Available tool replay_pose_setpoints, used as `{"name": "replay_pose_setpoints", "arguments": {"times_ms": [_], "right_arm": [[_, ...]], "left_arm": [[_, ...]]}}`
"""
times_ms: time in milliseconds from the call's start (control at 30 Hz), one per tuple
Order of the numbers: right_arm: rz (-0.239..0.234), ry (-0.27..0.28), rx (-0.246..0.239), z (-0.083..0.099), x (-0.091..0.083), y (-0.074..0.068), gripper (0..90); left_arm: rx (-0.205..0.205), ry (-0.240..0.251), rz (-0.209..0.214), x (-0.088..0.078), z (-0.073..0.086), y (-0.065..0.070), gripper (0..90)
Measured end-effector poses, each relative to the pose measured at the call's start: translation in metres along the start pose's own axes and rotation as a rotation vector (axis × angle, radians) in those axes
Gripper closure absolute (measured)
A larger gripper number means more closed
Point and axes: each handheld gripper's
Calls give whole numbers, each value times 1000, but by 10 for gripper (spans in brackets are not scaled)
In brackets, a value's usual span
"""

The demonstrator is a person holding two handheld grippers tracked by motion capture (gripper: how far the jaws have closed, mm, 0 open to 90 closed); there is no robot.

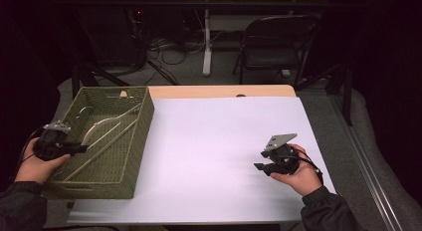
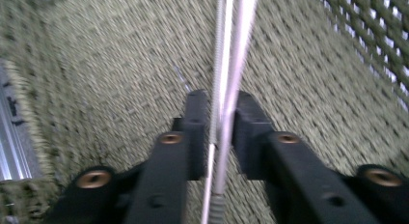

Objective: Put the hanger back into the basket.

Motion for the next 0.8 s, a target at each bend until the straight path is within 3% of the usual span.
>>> {"name": "replay_pose_setpoints", "arguments": {"times_ms": [133, 233, 600, 800], "right_arm": [[-1, 6, 2, 1, 0, 0, 497], [-3, 4, 2, 1, 0, 0, 497], [-3, 31, 5, 2, 0, 0, 497], [-2, 34, 13, 2, -2, -1, 496]], "left_arm": [[-6, 12, -15, -4, 1, -2, 553], [-11, 19, -12, -7, 3, -2, 520], [-19, 91, 1, -40, -2, 3, 471], [-49, 131, 6, -63, -7, 20, 463]]}}
Point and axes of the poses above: each handheld gripper's, and its own axes: x roughly forward along the jaws, z roughly out of its underside, y roughly to its right, and after that the axes turned 13 degrees about -z, right-handed
